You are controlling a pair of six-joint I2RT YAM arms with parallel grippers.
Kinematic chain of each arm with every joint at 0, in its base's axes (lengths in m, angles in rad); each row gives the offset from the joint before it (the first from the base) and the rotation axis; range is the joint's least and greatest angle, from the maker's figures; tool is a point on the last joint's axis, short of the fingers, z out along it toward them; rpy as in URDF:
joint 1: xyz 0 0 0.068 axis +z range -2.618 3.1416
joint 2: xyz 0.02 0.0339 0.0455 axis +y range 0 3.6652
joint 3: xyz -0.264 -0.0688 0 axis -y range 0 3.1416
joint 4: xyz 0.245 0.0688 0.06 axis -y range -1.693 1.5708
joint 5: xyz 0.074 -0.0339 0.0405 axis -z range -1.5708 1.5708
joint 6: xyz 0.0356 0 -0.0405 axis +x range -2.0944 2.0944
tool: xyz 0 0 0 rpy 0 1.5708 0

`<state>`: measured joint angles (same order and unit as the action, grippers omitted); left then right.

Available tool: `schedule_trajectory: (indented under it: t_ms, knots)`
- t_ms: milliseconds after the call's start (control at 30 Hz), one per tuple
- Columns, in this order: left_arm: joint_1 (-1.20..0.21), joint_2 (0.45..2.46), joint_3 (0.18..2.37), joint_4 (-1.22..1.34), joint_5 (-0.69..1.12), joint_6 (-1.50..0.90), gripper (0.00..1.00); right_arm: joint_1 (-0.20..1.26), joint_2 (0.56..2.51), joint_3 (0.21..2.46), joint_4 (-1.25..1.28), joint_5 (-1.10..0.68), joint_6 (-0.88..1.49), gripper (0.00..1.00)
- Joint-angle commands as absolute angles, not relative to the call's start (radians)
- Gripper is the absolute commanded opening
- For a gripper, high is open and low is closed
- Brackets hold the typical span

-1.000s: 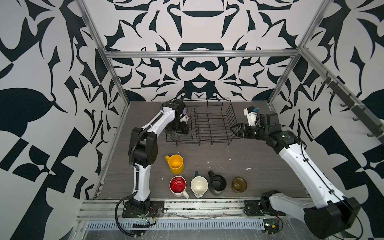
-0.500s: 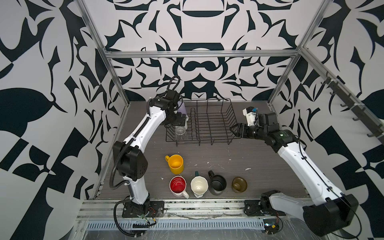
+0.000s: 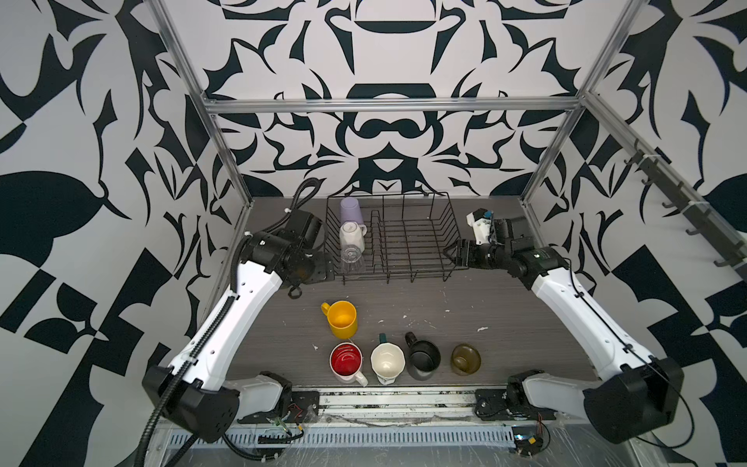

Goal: Load cups into a dish rack
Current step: Place the cup upside down at the dish rack, then pick up the cup from the center of the table.

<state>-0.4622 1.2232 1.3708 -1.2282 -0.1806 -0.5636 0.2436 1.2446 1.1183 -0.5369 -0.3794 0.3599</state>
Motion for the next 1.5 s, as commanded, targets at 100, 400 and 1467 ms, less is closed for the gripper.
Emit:
schedule_trajectory:
  t_ms: [100, 400, 1467]
  knots:
    - [-0.586, 1.177, 1.259, -1.281, -0.224, -0.821, 0.89, 0.240, 1.249, 1.147, -0.485, -0.364, 0.336, 0.69]
    - [-0.703, 1.176, 1.118, -1.174, -0.244, -1.002, 0.86, 0.239, 1.241, 1.128, -0.479, -0.369, 0.333, 0.69]
    - [-0.750, 1.353, 0.943, -0.976, -0.267, -1.128, 0.52, 0.239, 1.243, 1.088, -0.461, -0.364, 0.303, 0.69]
